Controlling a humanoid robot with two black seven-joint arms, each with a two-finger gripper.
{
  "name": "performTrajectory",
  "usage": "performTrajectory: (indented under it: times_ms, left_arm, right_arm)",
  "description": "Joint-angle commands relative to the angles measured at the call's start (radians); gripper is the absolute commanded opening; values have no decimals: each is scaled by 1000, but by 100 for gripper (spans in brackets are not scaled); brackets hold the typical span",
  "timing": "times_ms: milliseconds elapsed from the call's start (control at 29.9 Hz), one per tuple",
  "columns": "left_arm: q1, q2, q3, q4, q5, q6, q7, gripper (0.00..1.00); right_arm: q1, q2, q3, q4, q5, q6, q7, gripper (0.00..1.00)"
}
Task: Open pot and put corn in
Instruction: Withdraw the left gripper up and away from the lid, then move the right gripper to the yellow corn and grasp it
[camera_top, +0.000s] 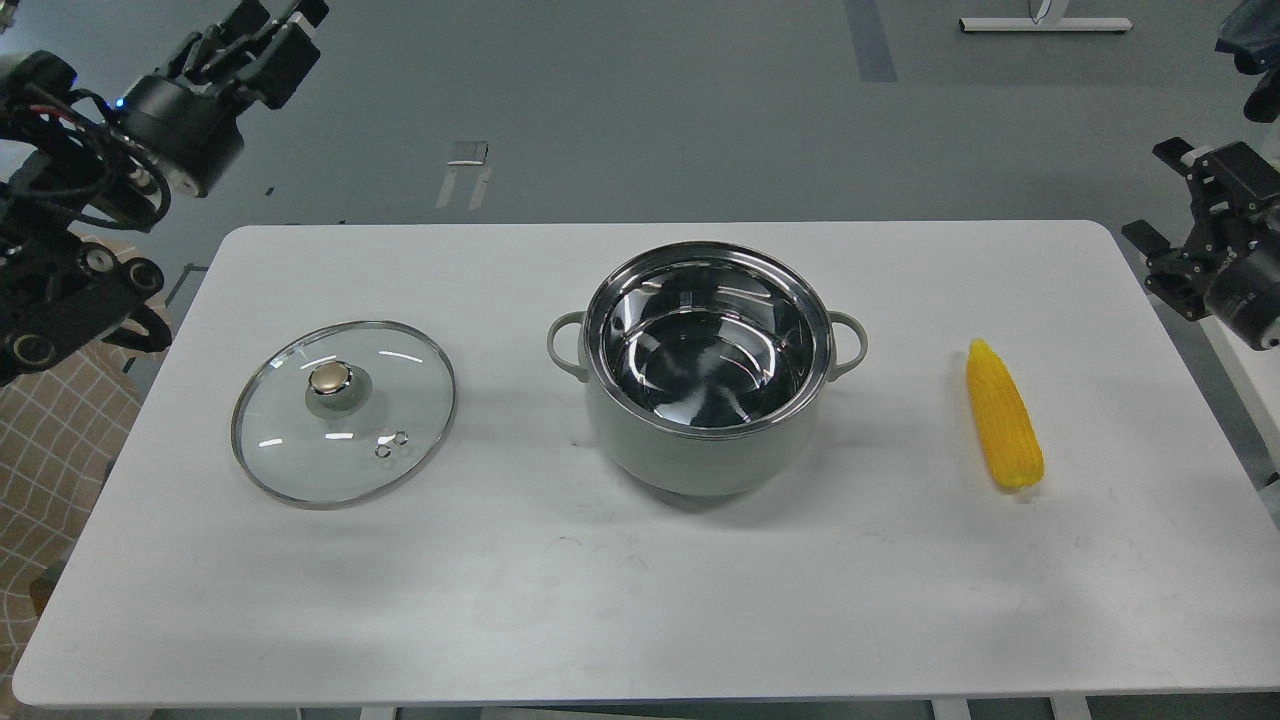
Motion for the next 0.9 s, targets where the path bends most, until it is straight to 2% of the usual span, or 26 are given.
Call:
performTrajectory:
  times_ms: [0,167,301,468,568,869]
  left_arm:
    - [-63,-28,-1,10,-179,-204,0,81]
    - [-93,-69,-10,32,-444,-468,0,85]
    - [-93,-76,-15,25,-629,-598,0,87]
    - [-91,-77,-58,25,-769,-671,0,89]
    - [-90,-82,-82,25,-783,-721,0,90]
    - [-89,-89,-84,18,-782,-732,0,91]
  right_arm:
    - [-9,-63,-55,88,-198,-33,0,100]
    - [-18,-114,-141,152,-437,-113,1,100]
    - [-16,-112,-201,149,-649,-194,0,100]
    - [-12,-89,-244,111,-756,-222,0,100]
    - [-3,-34,-277,62,-782,-222,0,100]
    - [-3,46,-325,33,-788,-222,0,100]
